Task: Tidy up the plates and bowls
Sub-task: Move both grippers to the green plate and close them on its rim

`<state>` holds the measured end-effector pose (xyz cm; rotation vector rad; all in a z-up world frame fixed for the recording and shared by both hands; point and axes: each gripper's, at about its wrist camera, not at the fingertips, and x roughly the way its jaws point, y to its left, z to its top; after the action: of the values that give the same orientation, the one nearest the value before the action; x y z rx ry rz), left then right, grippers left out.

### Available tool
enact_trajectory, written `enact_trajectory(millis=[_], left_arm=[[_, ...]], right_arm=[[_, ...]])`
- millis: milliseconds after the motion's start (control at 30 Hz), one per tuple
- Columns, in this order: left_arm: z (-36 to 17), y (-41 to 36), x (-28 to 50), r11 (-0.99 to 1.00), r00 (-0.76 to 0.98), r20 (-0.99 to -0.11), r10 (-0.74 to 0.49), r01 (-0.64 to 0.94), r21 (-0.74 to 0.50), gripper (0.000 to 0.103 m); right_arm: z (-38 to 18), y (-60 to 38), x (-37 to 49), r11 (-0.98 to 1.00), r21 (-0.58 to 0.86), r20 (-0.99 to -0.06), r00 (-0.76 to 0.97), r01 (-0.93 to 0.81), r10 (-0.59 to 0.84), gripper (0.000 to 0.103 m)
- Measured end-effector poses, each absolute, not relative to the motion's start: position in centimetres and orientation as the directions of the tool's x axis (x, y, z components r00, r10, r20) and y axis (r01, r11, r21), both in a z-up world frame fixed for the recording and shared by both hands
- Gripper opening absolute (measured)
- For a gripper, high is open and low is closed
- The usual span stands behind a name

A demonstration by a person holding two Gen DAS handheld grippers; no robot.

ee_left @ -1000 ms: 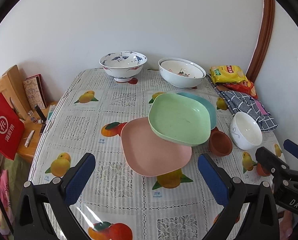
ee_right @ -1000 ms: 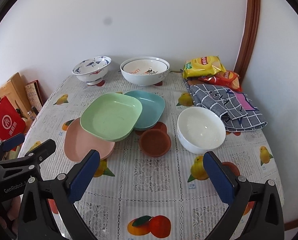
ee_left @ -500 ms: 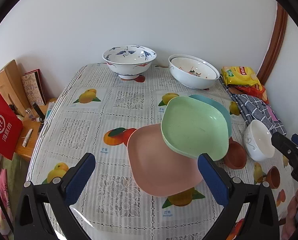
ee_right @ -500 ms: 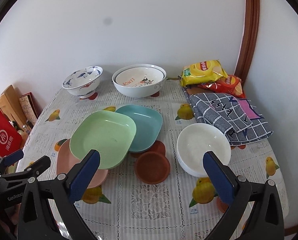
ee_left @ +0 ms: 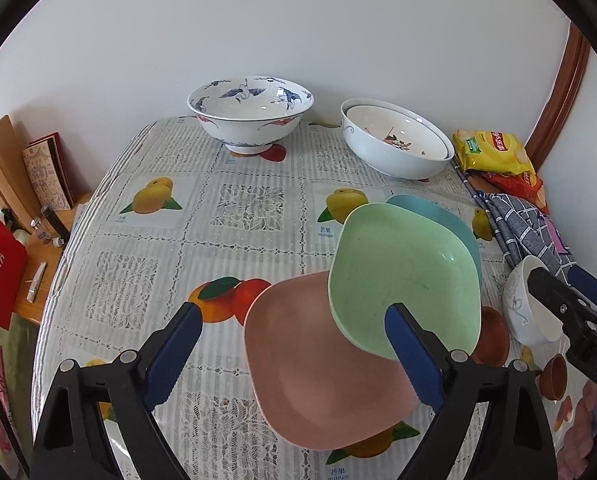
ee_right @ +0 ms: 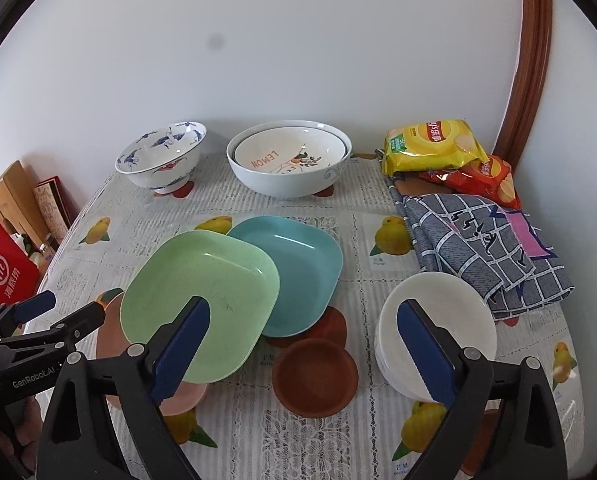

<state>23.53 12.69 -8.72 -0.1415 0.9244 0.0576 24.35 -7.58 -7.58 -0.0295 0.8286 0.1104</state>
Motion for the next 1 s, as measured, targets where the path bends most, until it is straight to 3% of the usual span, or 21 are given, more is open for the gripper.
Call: enact_trajectory(millis=[233,567,900,1000], left_arm=[[-9.3,12.3,26.1,0.991,0.584,-0.812,0.004,-0.111,-0.075,0.083],[-10.5,11.4,29.3,0.995,0.589,-0.808,-0.021,-0.067,-0.075,0.083],[-12.2,11.3,30.8,0.991,0.579,-0.812,-0.078,-0.048,-0.129,0.083],[-12.7,11.4,31.1,0.989,0.565,-0.82,-0.091,-0.045,-0.141,0.071]], right_arm=[[-9.1,-6.5,25.9,0.989,0.013,-0.763,0.638,-0.144,0.103,0.084],[-11.3,-5.7,27.7,0.989,0.046,-0.796,0.593,-0.143,0.123,0.074],[-12.7,-5.3,29.0,0.989,0.061,-0.817,0.562,-0.136,0.128,0.071],[-13.3,-5.1,29.4,0.989,0.063,-0.829,0.545,-0.137,0.128,0.063]])
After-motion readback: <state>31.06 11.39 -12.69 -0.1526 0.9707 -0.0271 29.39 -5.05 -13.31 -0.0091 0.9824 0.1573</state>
